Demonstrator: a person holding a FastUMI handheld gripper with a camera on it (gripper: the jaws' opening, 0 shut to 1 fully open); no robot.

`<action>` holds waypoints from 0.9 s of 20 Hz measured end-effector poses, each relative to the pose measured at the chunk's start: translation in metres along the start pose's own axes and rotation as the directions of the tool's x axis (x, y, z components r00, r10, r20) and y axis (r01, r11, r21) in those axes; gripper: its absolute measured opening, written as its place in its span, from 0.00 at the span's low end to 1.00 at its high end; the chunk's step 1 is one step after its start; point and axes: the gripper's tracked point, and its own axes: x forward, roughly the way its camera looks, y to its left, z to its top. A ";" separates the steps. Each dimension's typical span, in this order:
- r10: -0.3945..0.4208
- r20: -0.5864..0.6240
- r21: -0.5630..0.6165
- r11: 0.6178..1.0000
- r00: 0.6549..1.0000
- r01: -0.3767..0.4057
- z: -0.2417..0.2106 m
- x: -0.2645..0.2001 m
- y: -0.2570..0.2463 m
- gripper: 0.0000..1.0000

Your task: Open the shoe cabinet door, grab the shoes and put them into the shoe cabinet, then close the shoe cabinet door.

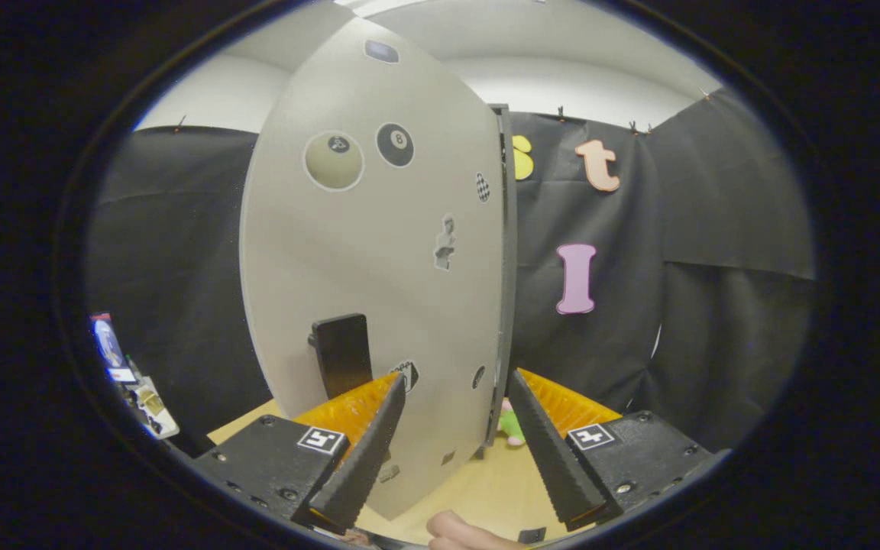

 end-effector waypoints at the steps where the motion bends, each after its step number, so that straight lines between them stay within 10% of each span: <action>1: -0.002 -0.003 0.006 1.000 1.000 0.002 -0.002 0.006 0.009 0.92; 11: -0.034 -0.036 0.089 0.995 0.999 0.037 -0.011 0.096 0.122 0.93; 18: -0.030 0.024 0.138 0.990 0.999 0.026 -0.022 0.073 0.137 0.95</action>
